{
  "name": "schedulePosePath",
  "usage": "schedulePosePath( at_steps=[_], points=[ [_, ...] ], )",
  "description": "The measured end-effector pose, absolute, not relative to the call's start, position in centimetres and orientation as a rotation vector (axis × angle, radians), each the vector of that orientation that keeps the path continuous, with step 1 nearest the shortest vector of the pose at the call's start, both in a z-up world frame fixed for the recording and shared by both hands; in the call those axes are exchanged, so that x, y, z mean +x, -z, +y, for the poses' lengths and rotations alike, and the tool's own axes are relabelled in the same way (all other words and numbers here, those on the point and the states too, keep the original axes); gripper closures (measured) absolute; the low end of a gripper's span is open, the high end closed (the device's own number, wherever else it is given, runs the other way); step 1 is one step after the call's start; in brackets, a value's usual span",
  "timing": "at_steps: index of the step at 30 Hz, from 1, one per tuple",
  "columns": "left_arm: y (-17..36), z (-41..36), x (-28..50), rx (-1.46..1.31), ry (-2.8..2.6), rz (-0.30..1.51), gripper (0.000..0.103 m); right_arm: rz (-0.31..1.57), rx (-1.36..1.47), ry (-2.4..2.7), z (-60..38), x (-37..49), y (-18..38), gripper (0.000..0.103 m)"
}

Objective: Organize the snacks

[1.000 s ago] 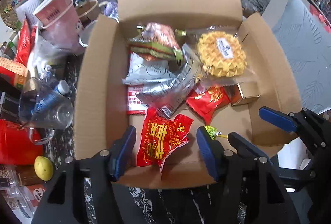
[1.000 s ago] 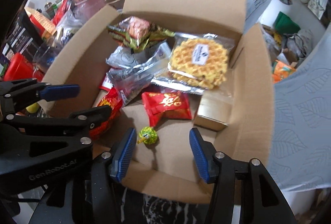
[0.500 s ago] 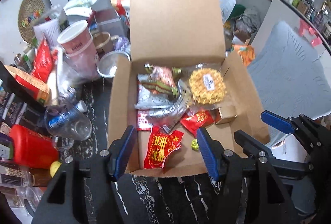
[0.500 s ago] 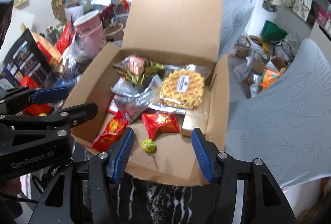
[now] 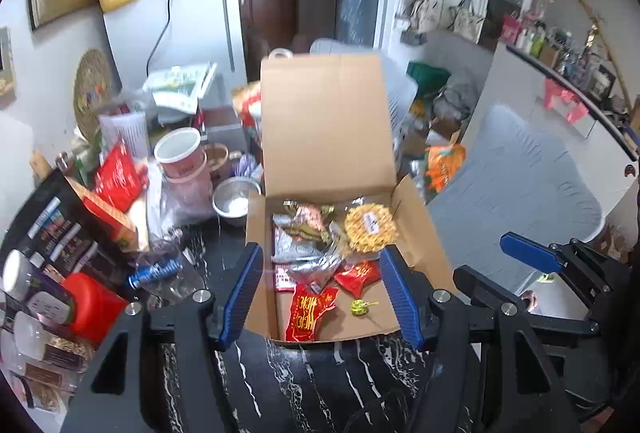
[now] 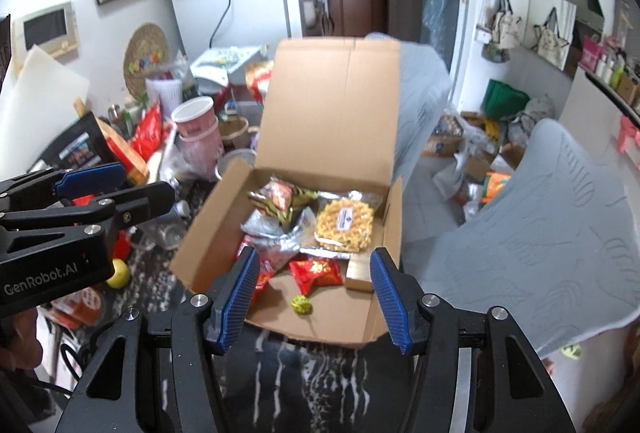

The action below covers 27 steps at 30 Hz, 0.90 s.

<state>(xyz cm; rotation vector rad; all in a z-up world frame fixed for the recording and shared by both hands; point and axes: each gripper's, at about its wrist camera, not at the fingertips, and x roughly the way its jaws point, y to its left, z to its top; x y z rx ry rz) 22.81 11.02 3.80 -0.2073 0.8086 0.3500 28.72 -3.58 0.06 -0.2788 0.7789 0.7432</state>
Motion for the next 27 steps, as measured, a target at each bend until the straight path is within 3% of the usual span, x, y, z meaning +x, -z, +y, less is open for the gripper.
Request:
schedulePosePath(
  at_steps=[13,27],
  points=[
    [-9.4,8.0,15.7,-0.164,-0.309,0.694,0.043,0.662,-0.230,-0.701,-7.2,21.5,-6.1,0.030],
    [-10.1,5.4,9.8,-0.148,-0.255,0.709,0.043,0.640,-0.180,-0.652,-11.4,14.6,-7.7,0.026]
  ],
)
